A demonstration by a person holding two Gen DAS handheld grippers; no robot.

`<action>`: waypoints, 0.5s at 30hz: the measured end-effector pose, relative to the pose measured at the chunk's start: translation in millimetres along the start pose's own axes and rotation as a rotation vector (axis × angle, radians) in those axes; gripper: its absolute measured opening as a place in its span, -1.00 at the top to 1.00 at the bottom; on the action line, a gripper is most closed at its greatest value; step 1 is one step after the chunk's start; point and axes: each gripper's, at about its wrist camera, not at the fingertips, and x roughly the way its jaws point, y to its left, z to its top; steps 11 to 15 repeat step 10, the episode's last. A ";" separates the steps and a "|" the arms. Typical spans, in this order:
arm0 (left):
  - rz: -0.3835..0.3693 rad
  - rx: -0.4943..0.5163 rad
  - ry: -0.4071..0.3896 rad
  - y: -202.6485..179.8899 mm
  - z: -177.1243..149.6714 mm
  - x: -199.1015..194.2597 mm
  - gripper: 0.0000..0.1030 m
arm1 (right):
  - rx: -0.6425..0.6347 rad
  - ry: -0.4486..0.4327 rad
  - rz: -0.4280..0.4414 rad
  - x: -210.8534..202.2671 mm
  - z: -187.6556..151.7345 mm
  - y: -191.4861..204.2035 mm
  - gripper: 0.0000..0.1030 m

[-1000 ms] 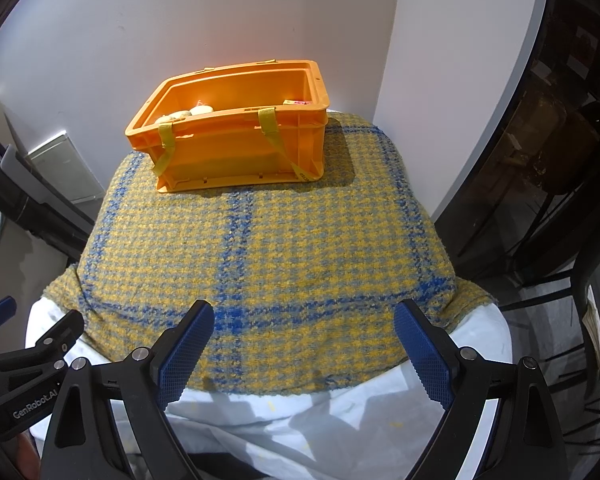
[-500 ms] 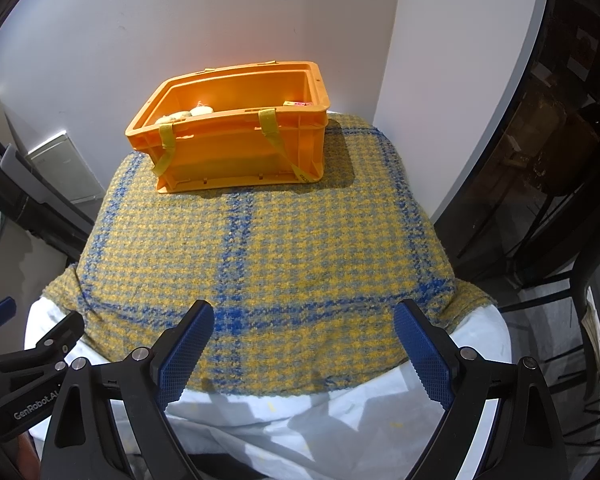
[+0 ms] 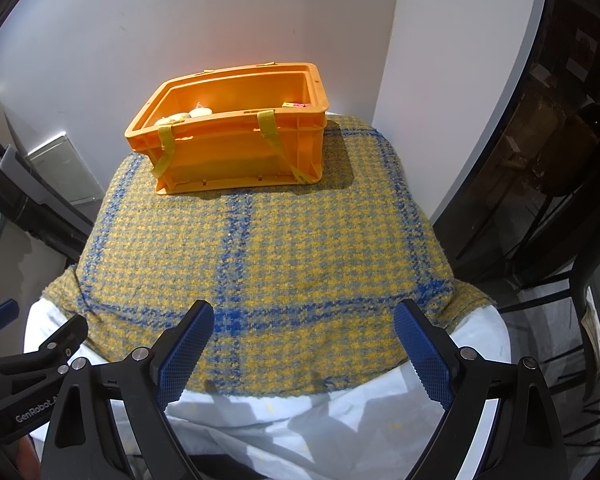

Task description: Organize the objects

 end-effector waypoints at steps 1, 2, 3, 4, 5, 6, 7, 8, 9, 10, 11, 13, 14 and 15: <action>0.000 0.001 -0.002 -0.1 0.1 -0.2 -1.00 | -0.001 -0.001 0.002 0.1 -0.3 -0.3 -0.78; -0.002 0.002 -0.004 -0.3 0.2 -0.6 -1.00 | -0.001 -0.002 0.001 0.2 -0.2 -0.5 -0.78; -0.004 -0.001 -0.006 0.0 0.4 -1.0 -1.00 | 0.000 -0.002 0.002 0.4 -0.2 -0.3 -0.78; -0.005 -0.002 -0.009 0.7 0.7 -1.2 -1.00 | 0.001 -0.002 0.003 0.5 -0.4 -0.4 -0.78; -0.007 -0.005 -0.013 1.4 1.0 -1.8 -1.00 | 0.003 -0.002 0.004 0.8 -0.3 -0.9 -0.78; -0.007 -0.007 -0.016 1.5 1.0 -2.2 -1.00 | 0.003 -0.002 0.004 0.6 -0.3 -1.0 -0.78; -0.007 -0.008 -0.018 1.9 1.2 -2.5 -1.00 | 0.002 -0.003 0.004 0.6 0.1 -1.4 -0.78; -0.005 -0.008 -0.018 1.7 1.7 -2.3 -1.00 | 0.003 -0.002 0.005 0.8 0.3 -1.8 -0.78; -0.006 -0.007 -0.015 1.4 2.2 -1.7 -1.00 | 0.002 -0.003 0.006 0.8 0.3 -1.9 -0.78; -0.008 -0.006 -0.012 0.5 2.3 -1.0 -1.00 | 0.000 -0.004 0.007 1.0 0.5 -2.4 -0.78; -0.008 -0.006 -0.012 0.5 2.3 -1.0 -1.00 | 0.000 -0.004 0.007 1.0 0.5 -2.4 -0.78; -0.008 -0.006 -0.012 0.5 2.3 -1.0 -1.00 | 0.000 -0.004 0.007 1.0 0.5 -2.4 -0.78; -0.008 -0.006 -0.012 0.5 2.3 -1.0 -1.00 | 0.000 -0.004 0.007 1.0 0.5 -2.4 -0.78; -0.008 -0.006 -0.012 0.5 2.3 -1.0 -1.00 | 0.000 -0.004 0.007 1.0 0.5 -2.4 -0.78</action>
